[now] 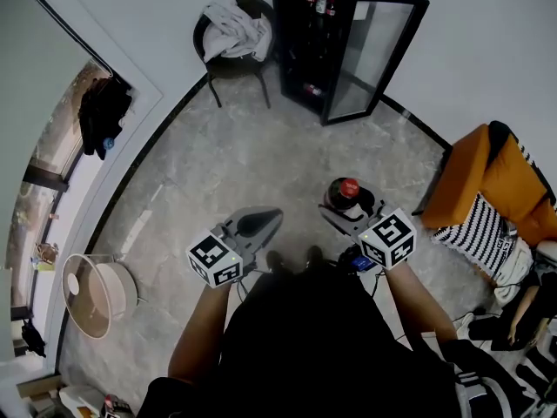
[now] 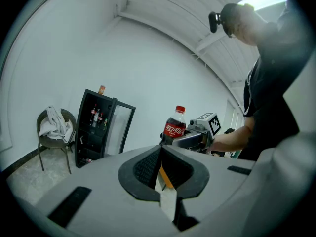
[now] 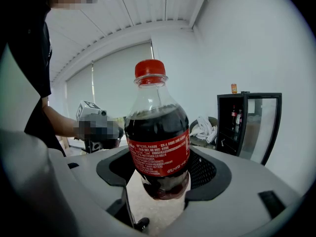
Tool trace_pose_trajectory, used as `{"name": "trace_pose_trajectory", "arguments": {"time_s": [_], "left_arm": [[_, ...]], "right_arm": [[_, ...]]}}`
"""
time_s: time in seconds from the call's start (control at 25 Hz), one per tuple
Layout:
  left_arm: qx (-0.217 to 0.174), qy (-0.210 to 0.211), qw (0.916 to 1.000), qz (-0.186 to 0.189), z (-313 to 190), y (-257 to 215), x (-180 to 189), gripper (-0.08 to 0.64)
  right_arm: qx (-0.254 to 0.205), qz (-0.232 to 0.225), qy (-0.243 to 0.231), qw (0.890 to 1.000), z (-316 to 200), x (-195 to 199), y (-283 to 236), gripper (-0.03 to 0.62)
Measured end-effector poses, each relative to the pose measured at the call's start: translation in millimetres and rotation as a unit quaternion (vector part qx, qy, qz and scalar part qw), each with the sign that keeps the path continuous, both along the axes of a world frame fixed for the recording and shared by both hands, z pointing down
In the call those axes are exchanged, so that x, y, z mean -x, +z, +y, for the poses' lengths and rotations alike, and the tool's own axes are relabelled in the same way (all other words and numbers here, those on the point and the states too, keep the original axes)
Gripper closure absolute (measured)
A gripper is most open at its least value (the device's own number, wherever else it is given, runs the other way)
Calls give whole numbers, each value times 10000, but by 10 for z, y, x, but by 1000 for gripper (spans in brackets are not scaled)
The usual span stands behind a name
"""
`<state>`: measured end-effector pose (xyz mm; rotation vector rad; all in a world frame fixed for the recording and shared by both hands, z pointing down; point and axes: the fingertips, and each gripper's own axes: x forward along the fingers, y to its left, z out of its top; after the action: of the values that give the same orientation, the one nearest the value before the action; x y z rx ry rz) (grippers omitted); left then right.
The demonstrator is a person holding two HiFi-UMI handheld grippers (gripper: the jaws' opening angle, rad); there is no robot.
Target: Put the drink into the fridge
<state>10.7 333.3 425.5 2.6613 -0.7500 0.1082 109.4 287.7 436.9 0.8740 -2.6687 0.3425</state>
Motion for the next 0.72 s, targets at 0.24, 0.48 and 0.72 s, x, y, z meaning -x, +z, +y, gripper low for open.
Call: {"name": "trace_pose_trajectory", "arguments": {"time_s": [0.24, 0.48, 0.72], "left_arm": [[134, -59, 9998, -110, -25, 89, -140, 549], [226, -18, 9997, 5, -99, 133, -325, 549], [226, 110, 9996, 139, -239, 104, -503, 549]], "right_arm": [[44, -58, -64, 10000, -39, -122, 59, 281], [78, -108, -79, 9999, -36, -252, 106, 281], [158, -204, 159, 9995, -119, -424, 137, 281]]}}
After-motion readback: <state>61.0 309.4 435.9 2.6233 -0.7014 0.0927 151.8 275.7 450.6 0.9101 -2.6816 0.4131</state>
